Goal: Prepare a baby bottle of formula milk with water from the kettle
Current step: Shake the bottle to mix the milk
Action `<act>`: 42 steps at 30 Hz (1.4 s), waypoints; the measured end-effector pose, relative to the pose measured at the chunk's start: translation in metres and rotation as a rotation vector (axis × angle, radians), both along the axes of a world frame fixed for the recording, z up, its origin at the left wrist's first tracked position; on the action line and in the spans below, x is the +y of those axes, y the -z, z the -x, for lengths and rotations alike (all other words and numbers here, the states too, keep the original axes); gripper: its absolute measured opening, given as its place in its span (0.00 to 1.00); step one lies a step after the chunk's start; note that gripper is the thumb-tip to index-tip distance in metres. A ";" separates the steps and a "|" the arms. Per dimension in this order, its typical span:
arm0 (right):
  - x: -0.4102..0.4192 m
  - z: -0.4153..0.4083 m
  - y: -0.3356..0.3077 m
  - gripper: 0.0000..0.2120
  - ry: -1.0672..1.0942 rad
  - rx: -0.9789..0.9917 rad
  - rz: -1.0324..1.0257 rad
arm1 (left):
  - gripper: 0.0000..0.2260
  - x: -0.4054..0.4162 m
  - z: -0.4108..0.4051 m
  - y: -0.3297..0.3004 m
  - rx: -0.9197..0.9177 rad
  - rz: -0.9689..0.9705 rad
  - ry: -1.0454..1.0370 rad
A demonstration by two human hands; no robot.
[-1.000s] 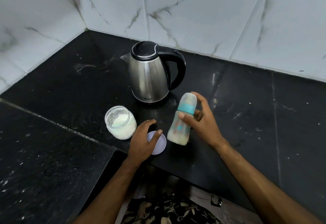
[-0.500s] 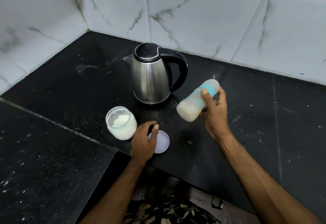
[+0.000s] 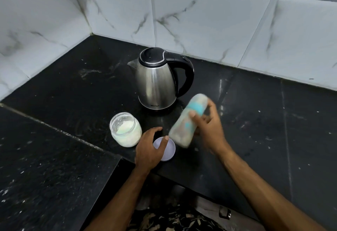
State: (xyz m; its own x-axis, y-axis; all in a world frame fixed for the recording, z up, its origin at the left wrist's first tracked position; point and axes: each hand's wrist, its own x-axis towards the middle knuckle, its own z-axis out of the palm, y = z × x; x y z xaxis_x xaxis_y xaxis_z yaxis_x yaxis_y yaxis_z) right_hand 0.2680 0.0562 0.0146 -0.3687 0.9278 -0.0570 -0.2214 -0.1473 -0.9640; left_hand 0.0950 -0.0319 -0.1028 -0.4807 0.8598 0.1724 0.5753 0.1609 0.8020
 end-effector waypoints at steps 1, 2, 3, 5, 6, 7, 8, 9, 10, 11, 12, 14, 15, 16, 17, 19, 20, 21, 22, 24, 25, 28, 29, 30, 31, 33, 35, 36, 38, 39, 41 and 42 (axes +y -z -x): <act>-0.006 0.000 0.003 0.32 -0.123 -0.080 -0.053 | 0.25 0.000 0.000 0.000 -0.004 -0.009 0.008; -0.008 -0.001 0.003 0.32 -0.176 -0.111 -0.088 | 0.25 -0.001 0.001 0.000 -0.003 -0.014 0.013; -0.005 -0.001 0.001 0.33 -0.141 -0.091 -0.097 | 0.25 -0.002 0.001 0.000 0.009 -0.016 0.018; 0.009 -0.001 -0.008 0.32 0.087 0.058 0.002 | 0.25 -0.002 0.001 0.001 0.040 -0.010 0.026; 0.016 -0.002 -0.011 0.30 0.193 0.151 0.060 | 0.24 -0.002 0.000 0.001 0.047 -0.004 0.027; 0.020 -0.003 -0.011 0.27 0.238 0.218 0.084 | 0.24 -0.002 0.000 0.001 0.051 0.003 0.029; 0.018 -0.003 -0.010 0.27 0.228 0.219 0.079 | 0.24 -0.002 0.000 0.001 0.057 0.005 0.029; 0.012 -0.004 -0.006 0.27 0.161 0.156 0.052 | 0.25 -0.002 -0.001 0.000 0.066 0.002 0.028; 0.005 -0.005 -0.003 0.29 0.057 0.055 0.013 | 0.25 -0.002 0.000 0.000 0.069 -0.005 0.030; -0.003 -0.005 0.000 0.31 -0.065 -0.041 -0.033 | 0.25 -0.002 -0.001 0.000 0.065 -0.010 0.034; -0.006 -0.007 0.001 0.32 -0.147 -0.097 -0.067 | 0.25 -0.002 -0.001 0.000 0.062 -0.013 0.038; 0.001 -0.008 0.000 0.33 -0.060 -0.056 -0.065 | 0.25 -0.003 -0.001 0.001 0.079 -0.010 0.034; 0.007 -0.008 -0.004 0.32 0.063 0.023 -0.012 | 0.24 -0.003 -0.001 0.001 0.088 -0.005 0.028; 0.012 -0.008 -0.006 0.31 0.182 0.109 0.048 | 0.24 -0.002 -0.001 0.001 0.092 -0.001 0.021; 0.016 -0.009 -0.006 0.29 0.246 0.180 0.081 | 0.24 -0.002 -0.001 0.001 0.092 0.002 0.017; 0.010 -0.009 -0.002 0.30 0.183 0.150 0.069 | 0.23 -0.002 -0.002 0.001 0.091 0.003 0.010; 0.001 -0.009 0.000 0.31 0.073 0.063 0.030 | 0.23 -0.001 -0.002 0.002 0.092 -0.002 0.007; -0.006 -0.009 0.002 0.34 -0.058 -0.043 -0.025 | 0.23 -0.001 -0.002 0.003 0.093 -0.008 0.005; -0.010 -0.010 0.005 0.36 -0.171 -0.119 -0.073 | 0.23 0.000 -0.002 0.003 0.096 -0.012 0.004; -0.004 -0.010 0.004 0.36 -0.142 -0.115 -0.087 | 0.22 -0.001 -0.002 0.004 0.101 -0.010 0.002; 0.002 -0.010 0.000 0.35 -0.030 -0.052 -0.046 | 0.22 -0.001 -0.003 0.003 0.103 -0.009 -0.001; 0.018 -0.011 -0.002 0.28 0.268 0.187 0.102 | 0.21 -0.002 -0.004 0.002 0.103 -0.009 -0.010; 0.015 -0.011 0.000 0.26 0.265 0.193 0.102 | 0.21 -0.002 -0.004 0.002 0.099 -0.009 -0.010; 0.008 -0.011 0.004 0.26 0.198 0.145 0.078 | 0.21 -0.001 -0.004 0.002 0.096 -0.009 -0.010; -0.002 -0.010 0.007 0.28 0.082 0.055 0.038 | 0.22 0.000 -0.003 0.003 0.096 -0.011 -0.008; -0.015 -0.011 0.014 0.33 -0.177 -0.122 -0.052 | 0.22 0.000 -0.002 0.004 0.098 -0.016 0.001; -0.009 -0.013 0.014 0.34 -0.155 -0.117 -0.077 | 0.22 -0.001 -0.002 0.003 0.095 -0.021 0.004; -0.002 -0.013 0.010 0.33 -0.035 -0.054 -0.037 | 0.22 -0.001 -0.003 0.002 0.092 -0.025 0.001; 0.012 -0.012 0.002 0.28 0.235 0.104 0.076 | 0.22 -0.001 -0.004 0.001 0.084 -0.026 -0.010; 0.015 -0.011 0.003 0.26 0.308 0.171 0.105 | 0.22 -0.001 -0.005 0.001 0.082 -0.023 -0.011; 0.005 -0.007 0.008 0.27 0.256 0.157 0.105 | 0.22 -0.001 -0.005 0.001 0.082 -0.022 -0.012; -0.004 -0.005 0.012 0.29 0.144 0.082 0.071 | 0.22 -0.001 -0.004 0.003 0.084 -0.026 -0.008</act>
